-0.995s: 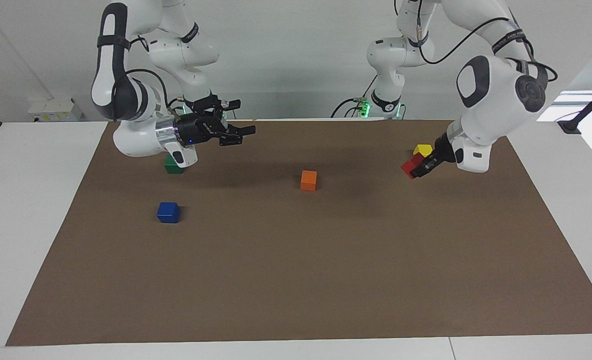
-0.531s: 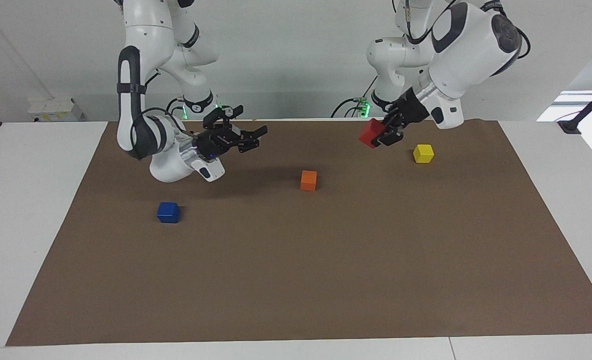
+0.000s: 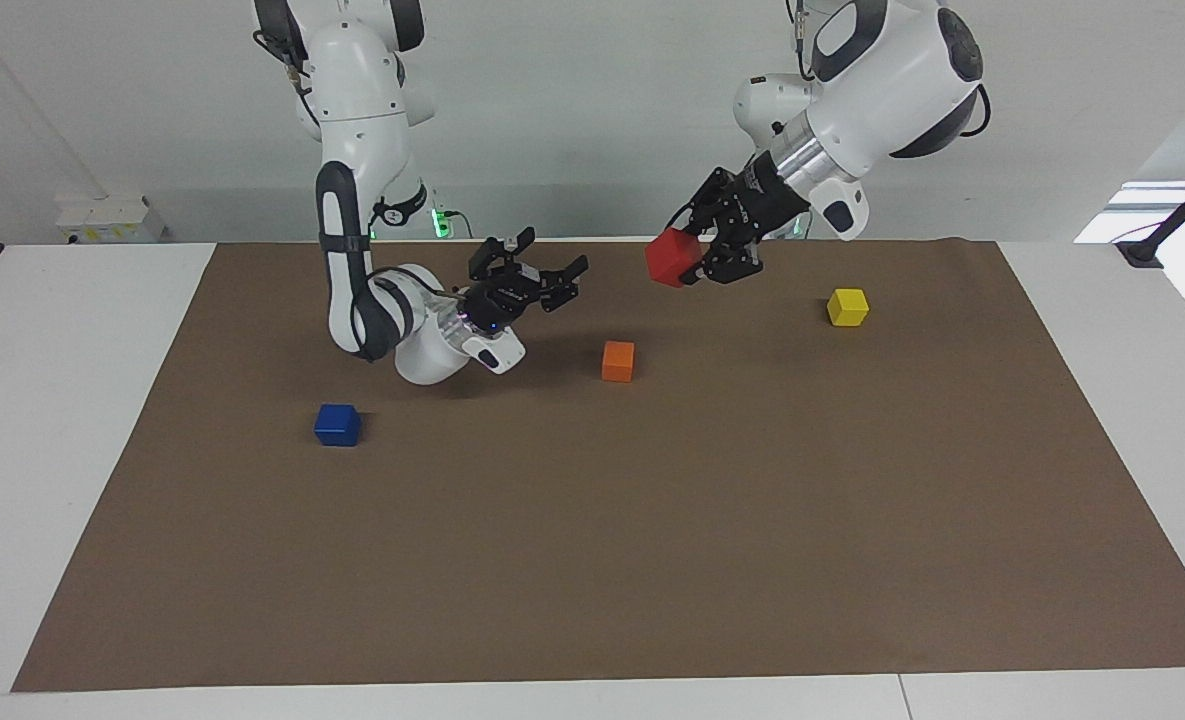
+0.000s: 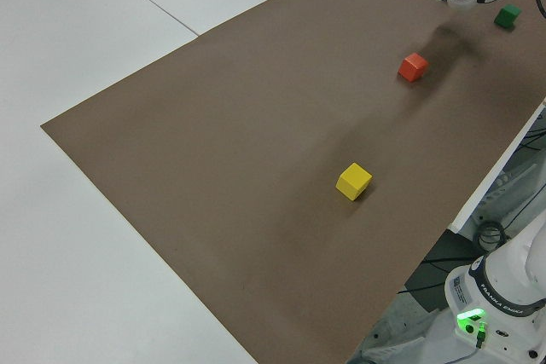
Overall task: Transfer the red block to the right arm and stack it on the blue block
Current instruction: 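Carry the red cube toward the right gripper, which grasps it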
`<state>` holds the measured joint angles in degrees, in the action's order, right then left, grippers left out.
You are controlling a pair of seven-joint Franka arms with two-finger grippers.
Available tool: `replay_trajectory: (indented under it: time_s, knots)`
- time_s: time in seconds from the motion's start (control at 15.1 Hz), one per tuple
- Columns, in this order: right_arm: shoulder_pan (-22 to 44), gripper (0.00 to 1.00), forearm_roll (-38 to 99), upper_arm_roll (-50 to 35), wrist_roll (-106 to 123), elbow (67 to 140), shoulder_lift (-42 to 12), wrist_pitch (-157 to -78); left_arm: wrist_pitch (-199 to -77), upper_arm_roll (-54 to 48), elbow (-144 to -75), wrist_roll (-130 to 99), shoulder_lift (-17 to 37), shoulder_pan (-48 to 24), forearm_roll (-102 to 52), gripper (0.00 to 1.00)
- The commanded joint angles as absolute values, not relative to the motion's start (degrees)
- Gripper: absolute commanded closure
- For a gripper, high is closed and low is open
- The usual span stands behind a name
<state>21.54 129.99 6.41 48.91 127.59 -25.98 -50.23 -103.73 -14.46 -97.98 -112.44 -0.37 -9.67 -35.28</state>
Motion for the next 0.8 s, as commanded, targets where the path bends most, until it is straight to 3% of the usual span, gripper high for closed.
replay_trajectory:
  time_s: [0.0, 0.6, 0.66, 0.73]
  knots:
    - [22.3, 0.00, 132.5, 4.1, 51.6, 125.4, -29.0, -48.7, -112.3, -13.7, -104.9, -115.9, -3.4, -15.7, -36.7, 1.00]
    - [25.4, 0.00, 135.3, 3.9, 52.7, 124.5, -29.6, -53.5, -117.7, -13.7, -109.8, -118.4, -5.6, -20.9, -36.6, 1.00]
    - [25.7, 0.02, 135.3, 3.9, 52.7, 124.6, -29.8, -53.5, -117.7, -13.7, -110.4, -118.0, -5.9, -20.9, -36.6, 1.00]
    - [25.9, 0.21, 135.3, 3.9, 52.8, 125.0, -29.8, -53.5, -117.9, -13.7, -111.2, -117.9, -6.2, -20.9, -36.5, 1.00]
